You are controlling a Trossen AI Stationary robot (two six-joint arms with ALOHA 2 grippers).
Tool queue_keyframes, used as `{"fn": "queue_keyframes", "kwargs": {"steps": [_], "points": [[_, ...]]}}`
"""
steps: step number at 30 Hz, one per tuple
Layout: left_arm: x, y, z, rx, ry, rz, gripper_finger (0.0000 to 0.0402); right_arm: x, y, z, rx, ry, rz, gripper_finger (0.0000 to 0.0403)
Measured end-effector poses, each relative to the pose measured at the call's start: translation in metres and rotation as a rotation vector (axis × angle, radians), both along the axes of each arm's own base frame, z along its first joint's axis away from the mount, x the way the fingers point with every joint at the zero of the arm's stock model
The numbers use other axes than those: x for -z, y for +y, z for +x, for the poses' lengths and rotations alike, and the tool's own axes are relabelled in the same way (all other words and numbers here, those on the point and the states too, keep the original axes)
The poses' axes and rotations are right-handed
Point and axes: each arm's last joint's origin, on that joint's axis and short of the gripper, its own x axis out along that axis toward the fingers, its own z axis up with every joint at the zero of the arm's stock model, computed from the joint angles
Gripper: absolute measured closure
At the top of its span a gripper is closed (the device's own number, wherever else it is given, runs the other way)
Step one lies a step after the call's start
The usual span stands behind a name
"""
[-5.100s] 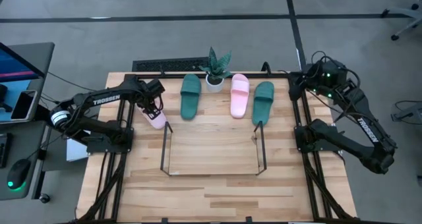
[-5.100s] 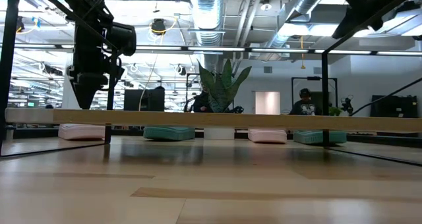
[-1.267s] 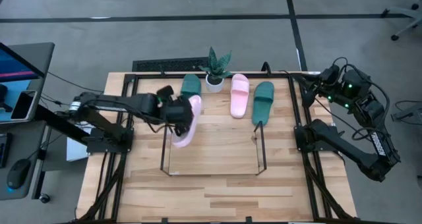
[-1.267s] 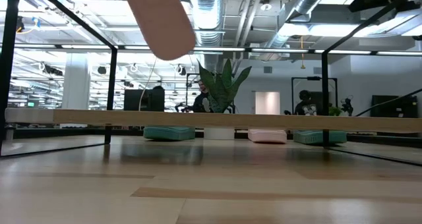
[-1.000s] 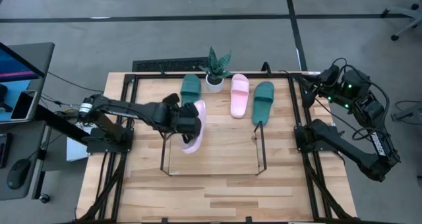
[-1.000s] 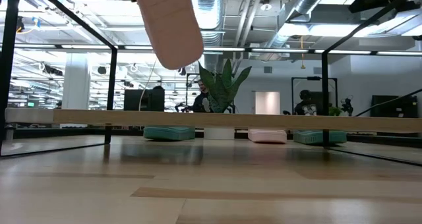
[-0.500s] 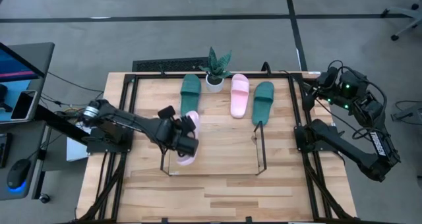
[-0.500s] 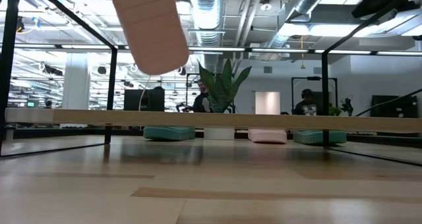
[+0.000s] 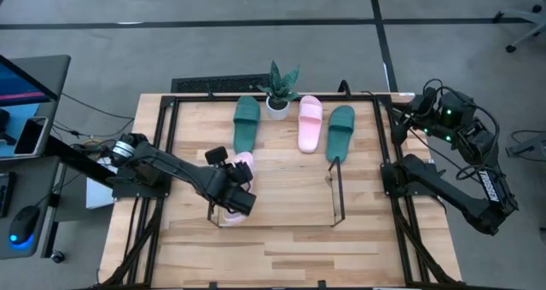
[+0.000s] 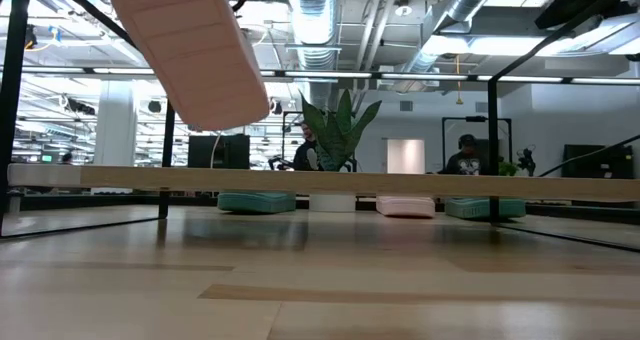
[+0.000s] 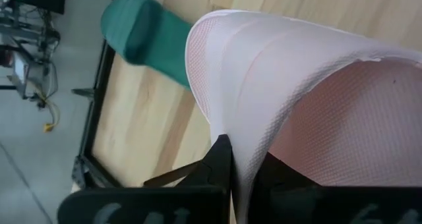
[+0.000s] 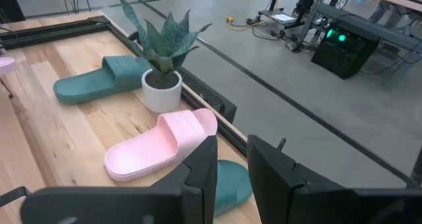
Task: Pick and place slides into the shelf
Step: Put the left pink slide on the shelf
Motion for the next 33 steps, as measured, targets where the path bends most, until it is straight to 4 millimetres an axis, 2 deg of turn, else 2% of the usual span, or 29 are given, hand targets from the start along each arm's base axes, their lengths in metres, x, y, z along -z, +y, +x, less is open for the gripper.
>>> {"fn": "queue_keyframes", "kwargs": {"steps": [5, 18, 33], "points": [[0.005, -0.002, 0.004, 0.001, -0.003, 0.005, 0.0401, 0.000, 0.000, 0.000, -0.001, 0.002, -0.002, 0.0328], [0.049, -0.017, 0.021, 0.037, 0.160, 0.043, 0.0401, 0.000, 0.000, 0.000, -0.004, 0.009, -0.001, 0.0328], [0.049, -0.030, 0.010, -0.003, 0.159, 0.064, 0.0401, 0.001, 0.000, 0.000, -0.004, 0.012, 0.003, 0.0328]]}}
